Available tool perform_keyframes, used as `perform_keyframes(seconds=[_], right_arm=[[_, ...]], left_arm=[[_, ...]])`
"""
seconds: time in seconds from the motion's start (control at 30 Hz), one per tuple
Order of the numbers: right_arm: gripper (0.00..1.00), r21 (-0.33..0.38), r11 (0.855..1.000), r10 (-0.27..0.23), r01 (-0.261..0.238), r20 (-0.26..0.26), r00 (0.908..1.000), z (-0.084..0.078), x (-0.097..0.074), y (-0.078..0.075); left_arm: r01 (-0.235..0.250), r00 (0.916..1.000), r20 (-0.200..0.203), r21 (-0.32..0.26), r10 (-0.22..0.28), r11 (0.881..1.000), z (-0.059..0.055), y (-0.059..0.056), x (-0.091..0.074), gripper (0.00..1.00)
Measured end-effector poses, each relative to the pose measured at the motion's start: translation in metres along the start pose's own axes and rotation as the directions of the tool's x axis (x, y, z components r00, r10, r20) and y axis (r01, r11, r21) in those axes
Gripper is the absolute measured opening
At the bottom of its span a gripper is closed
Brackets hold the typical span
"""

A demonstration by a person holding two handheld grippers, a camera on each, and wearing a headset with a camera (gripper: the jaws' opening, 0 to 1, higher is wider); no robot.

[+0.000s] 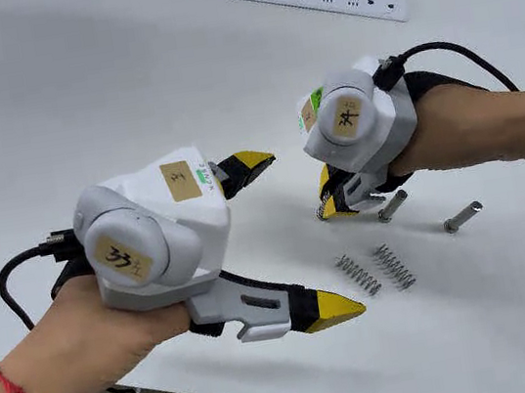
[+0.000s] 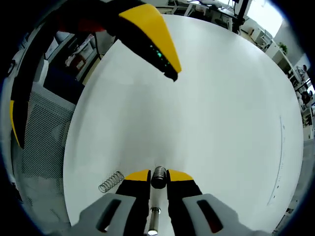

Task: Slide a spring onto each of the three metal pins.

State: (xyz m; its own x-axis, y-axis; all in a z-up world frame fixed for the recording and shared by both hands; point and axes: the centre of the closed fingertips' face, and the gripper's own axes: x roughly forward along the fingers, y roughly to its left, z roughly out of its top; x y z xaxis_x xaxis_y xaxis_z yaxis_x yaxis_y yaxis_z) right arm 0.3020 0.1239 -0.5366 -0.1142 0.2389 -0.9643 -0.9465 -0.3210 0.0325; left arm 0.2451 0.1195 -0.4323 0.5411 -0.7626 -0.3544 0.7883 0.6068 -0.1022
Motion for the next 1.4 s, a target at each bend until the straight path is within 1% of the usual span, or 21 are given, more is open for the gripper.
perform_keyframes(seconds=[0.1, 0.23, 0.43, 0.57, 0.7, 0.73, 0.77, 0.8, 0.83, 0.9, 0.93, 1.0, 1.03, 1.07, 1.1, 1.13, 1.17, 1.23, 1.27, 1.37, 1.4], right_arm=[[0.17, 0.005, 1.000, 0.001, -0.001, 0.014, 0.9999, 0.003, -0.001, 0.000], [0.19, 0.010, 1.000, -0.002, 0.002, 0.026, 0.9997, 0.004, -0.004, 0.001], [0.23, 0.033, 0.999, -0.009, 0.007, 0.069, 0.9976, 0.007, -0.015, 0.002], [0.26, 0.062, 0.998, -0.034, 0.027, 0.122, 0.9919, 0.011, -0.029, 0.002], [0.30, 0.100, 0.994, -0.065, 0.047, 0.191, 0.9795, 0.015, -0.048, 0.003], [0.31, 0.119, 0.991, -0.081, 0.057, 0.215, 0.9733, 0.016, -0.057, 0.003], [0.32, 0.128, 0.990, -0.091, 0.062, 0.230, 0.9691, 0.016, -0.062, 0.004], [0.34, 0.145, 0.987, -0.108, 0.073, 0.254, 0.9613, 0.016, -0.070, 0.005], [0.34, 0.159, 0.984, -0.119, 0.078, 0.267, 0.9563, 0.016, -0.075, 0.005], [0.36, 0.181, 0.980, -0.134, 0.079, 0.315, 0.9396, 0.017, -0.088, 0.010], [0.38, 0.205, 0.975, -0.150, 0.082, 0.337, 0.9294, 0.014, -0.092, 0.007], [0.42, 0.210, 0.973, -0.166, 0.095, 0.353, 0.9208, 0.008, -0.098, 0.007], [0.44, 0.213, 0.972, -0.173, 0.099, 0.367, 0.9140, 0.007, -0.101, 0.009], [0.45, 0.227, 0.968, -0.186, 0.102, 0.386, 0.9037, 0.005, -0.107, 0.012], [0.47, 0.238, 0.966, -0.193, 0.103, 0.395, 0.8980, 0.004, -0.110, 0.013], [0.48, 0.244, 0.964, -0.203, 0.107, 0.415, 0.8868, 0.002, -0.115, 0.016], [0.49, 0.250, 0.962, -0.210, 0.109, 0.425, 0.8806, 0.000, -0.119, 0.018], [0.53, 0.268, 0.956, -0.233, 0.119, 0.446, 0.8643, -0.004, -0.127, 0.024], [0.54, 0.279, 0.952, -0.245, 0.124, 0.457, 0.8551, -0.009, -0.130, 0.024], [0.57, 0.303, 0.945, -0.265, 0.125, 0.481, 0.8358, -0.018, -0.137, 0.031], [0.59, 0.311, 0.942, -0.276, 0.129, 0.492, 0.8258, -0.021, -0.141, 0.034]], left_arm=[[0.001, 1.0000, -0.004, 0.000, -0.001, 1.000, -0.001, 0.000, 0.000, 0.99], [0.005, 0.9999, -0.015, 0.004, -0.005, 1.000, -0.003, -0.001, 0.000, 1.00], [0.009, 0.9992, -0.038, 0.013, -0.008, 1.000, -0.007, -0.002, 0.000, 1.00], [0.017, 0.9980, -0.061, 0.026, -0.015, 1.000, -0.012, -0.003, -0.001, 1.00], [0.023, 0.9964, -0.083, 0.038, -0.020, 0.999, -0.016, -0.003, -0.003, 1.00], [0.026, 0.9954, -0.093, 0.041, -0.022, 0.999, -0.018, -0.003, -0.004, 1.00], [0.028, 0.9949, -0.098, 0.047, -0.023, 0.999, -0.018, -0.003, -0.004, 1.00], [0.031, 0.9940, -0.106, 0.052, -0.026, 0.998, -0.020, -0.003, -0.005, 1.00], [0.033, 0.9934, -0.112, 0.056, -0.027, 0.998, -0.020, -0.003, -0.005, 1.00], [0.040, 0.9910, -0.130, 0.067, -0.031, 0.997, -0.023, -0.004, -0.006, 1.00], [0.044, 0.9899, -0.138, 0.073, -0.033, 0.996, -0.024, -0.004, -0.006, 1.00], [0.048, 0.9874, -0.154, 0.081, -0.035, 0.996, -0.027, -0.003, -0.007, 0.99], [0.051, 0.9862, -0.161, 0.087, -0.037, 0.995, -0.028, -0.004, -0.007, 0.99], [0.055, 0.9843, -0.172, 0.096, -0.038, 0.994, -0.030, -0.003, -0.007, 0.98], [0.058, 0.9829, -0.180, 0.102, -0.039, 0.993, -0.031, -0.004, -0.007, 0.98], [0.064, 0.9801, -0.194, 0.112, -0.042, 0.992, -0.033, -0.004, -0.007, 0.98], [0.068, 0.9779, -0.205, 0.119, -0.043, 0.991, -0.035, -0.005, -0.007, 0.98], [0.079, 0.9723, -0.230, 0.144, -0.044, 0.987, -0.038, -0.005, -0.007, 0.97], [0.090, 0.9679, -0.247, 0.160, -0.049, 0.983, -0.040, -0.006, -0.007, 0.97], [0.109, 0.9599, -0.275, 0.190, -0.053, 0.976, -0.044, -0.007, -0.008, 0.95], [0.115, 0.9574, -0.283, 0.196, -0.056, 0.974, -0.045, -0.008, -0.008, 0.95]])
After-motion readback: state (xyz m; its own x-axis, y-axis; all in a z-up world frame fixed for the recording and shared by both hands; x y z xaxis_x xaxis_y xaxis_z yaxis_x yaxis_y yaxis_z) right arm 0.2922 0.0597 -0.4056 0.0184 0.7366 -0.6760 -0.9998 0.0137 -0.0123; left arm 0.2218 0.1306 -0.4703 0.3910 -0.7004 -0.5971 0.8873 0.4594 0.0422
